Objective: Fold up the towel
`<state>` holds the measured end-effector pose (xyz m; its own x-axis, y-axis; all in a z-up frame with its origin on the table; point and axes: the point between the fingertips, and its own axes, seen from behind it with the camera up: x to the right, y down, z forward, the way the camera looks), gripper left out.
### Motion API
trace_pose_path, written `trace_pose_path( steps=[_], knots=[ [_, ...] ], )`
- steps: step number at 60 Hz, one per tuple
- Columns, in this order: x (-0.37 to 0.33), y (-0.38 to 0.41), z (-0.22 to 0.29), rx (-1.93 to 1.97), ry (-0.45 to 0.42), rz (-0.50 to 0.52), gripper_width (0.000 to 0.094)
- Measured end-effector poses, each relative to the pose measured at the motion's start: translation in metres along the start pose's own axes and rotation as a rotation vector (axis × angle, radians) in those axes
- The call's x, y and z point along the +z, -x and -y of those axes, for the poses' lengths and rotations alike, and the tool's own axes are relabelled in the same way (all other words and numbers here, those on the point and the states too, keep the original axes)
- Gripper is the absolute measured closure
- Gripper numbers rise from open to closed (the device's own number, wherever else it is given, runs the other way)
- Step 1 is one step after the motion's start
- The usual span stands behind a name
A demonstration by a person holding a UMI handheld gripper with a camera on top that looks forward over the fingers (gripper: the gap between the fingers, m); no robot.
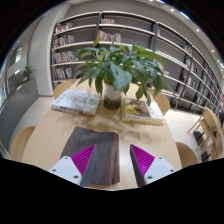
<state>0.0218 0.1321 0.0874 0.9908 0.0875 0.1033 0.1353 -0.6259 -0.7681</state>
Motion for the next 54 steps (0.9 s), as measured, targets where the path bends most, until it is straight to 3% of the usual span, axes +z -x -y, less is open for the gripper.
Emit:
trace_pose_path(
  steps=[3, 20, 31, 54],
  knots=[
    [-0.021, 0.0, 0.019, 0.023, -0.044, 0.009, 0.0203],
    [-0.167, 0.002, 0.101, 0.107, -0.231, 0.056, 0.0164],
    [-0.242, 0.0, 0.095, 0.137, -0.29, 0.049, 0.0174],
    [-0.317, 0.018, 0.059, 0.095, -0.288, 0.024, 0.0158]
  ],
)
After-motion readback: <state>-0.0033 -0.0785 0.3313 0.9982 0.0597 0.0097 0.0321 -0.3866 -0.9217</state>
